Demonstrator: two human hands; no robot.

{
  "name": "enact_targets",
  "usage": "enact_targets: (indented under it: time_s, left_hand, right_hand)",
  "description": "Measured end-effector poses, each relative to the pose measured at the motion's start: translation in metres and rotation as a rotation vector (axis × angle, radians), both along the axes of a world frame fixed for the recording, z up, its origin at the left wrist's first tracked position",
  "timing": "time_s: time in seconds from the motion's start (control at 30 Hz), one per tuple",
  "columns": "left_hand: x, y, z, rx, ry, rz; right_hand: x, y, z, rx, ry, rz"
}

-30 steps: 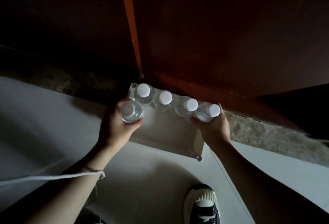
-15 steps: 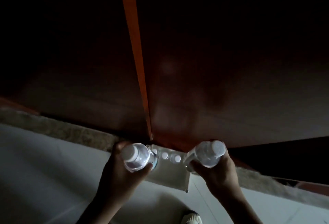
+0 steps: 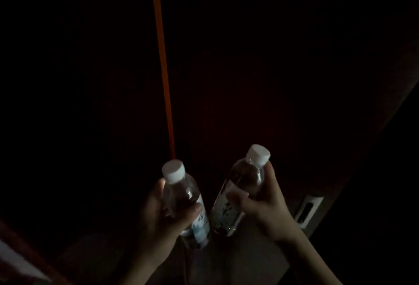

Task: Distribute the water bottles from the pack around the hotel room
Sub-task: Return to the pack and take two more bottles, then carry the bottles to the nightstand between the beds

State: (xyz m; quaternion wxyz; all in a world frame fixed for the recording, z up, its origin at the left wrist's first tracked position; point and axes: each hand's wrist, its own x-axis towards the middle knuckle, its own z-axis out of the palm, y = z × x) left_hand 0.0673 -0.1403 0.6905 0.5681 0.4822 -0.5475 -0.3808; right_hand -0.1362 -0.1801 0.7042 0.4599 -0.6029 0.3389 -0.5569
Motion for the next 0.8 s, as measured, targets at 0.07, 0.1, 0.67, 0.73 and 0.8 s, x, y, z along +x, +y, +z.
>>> enact_targets:
  time_s: [0.07,0.1,0.67,0.73,0.8]
  left_hand:
    - [-0.008,0.007,0.064,-0.085,-0.035,-0.016]
    - [-0.011,0.01,0.092,-0.136,-0.033,-0.033]
    - [-0.04,0.014,0.217,-0.23,0.241,-0.374]
    - [-0.054,0.014,0.219,-0.229,0.218,-0.496]
    - [-0.076,0.019,0.223,-0.215,0.234,-0.635]
  right_hand:
    - [-0.005,0.004,0.056,-0.067,0.029,0.025]
    - [-0.007,0.007,0.086,-0.089,0.004,0.051]
    - [-0.016,0.074,0.205,-0.18,-0.123,-0.099]
    - [-0.026,0.089,0.203,-0.171,-0.116,-0.2]
    - [-0.042,0.11,0.204,-0.184,-0.125,-0.282]
